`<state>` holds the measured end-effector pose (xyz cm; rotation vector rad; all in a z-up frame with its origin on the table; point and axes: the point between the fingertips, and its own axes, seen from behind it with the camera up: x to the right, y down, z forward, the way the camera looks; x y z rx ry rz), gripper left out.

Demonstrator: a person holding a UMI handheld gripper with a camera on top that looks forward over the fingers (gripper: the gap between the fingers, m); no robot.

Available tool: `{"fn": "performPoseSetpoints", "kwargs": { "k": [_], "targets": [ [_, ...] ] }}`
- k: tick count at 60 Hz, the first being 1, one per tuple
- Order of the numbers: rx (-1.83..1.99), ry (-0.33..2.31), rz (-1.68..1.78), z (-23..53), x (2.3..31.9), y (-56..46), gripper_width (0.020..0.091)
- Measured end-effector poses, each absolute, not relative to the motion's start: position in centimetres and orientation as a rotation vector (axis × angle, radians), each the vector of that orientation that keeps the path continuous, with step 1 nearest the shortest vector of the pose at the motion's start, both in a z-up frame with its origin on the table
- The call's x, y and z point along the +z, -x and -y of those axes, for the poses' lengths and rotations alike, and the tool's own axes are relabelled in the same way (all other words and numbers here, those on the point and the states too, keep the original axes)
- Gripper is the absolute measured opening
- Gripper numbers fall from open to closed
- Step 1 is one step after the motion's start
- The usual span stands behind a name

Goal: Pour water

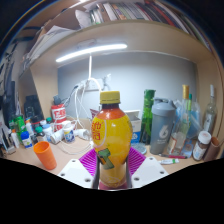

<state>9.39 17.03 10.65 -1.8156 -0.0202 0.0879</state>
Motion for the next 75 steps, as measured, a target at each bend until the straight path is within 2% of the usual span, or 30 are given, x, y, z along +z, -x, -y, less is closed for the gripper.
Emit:
{"fn": "performPoseSetpoints", "kwargs": {
  "k": [9, 10, 23, 31, 32, 36, 38, 39, 54, 75],
  "targets": [
    [0.161, 1.820, 0.023, -16.8, 7.4, -9.9, 0.0385],
    [0.173, 1.823, 0.029, -16.5, 7.2, -9.7, 0.0408],
    [0.184, 1.718, 0.115, -16.4, 7.7, -8.7, 0.0410],
    [0.179, 1.782, 0.144, -16.1, 7.3, -8.9, 0.0553],
    [0.170, 1.810, 0.143, -16.0, 6.8, -9.1, 0.0583],
    [0.138, 1.899, 0.150, -14.7, 5.6, -9.6, 0.0774],
    [0.135, 1.897, 0.154, -14.0, 6.0, -9.7, 0.0839],
    [0.129, 1.893, 0.152, -13.6, 6.3, -9.8, 0.0848],
    [0.083, 1.972, 0.114, -2.6, 9.7, -9.4, 0.0838],
    [0.084, 2.035, 0.004, 15.2, 18.6, -3.5, 0.0843]
  ]
}}
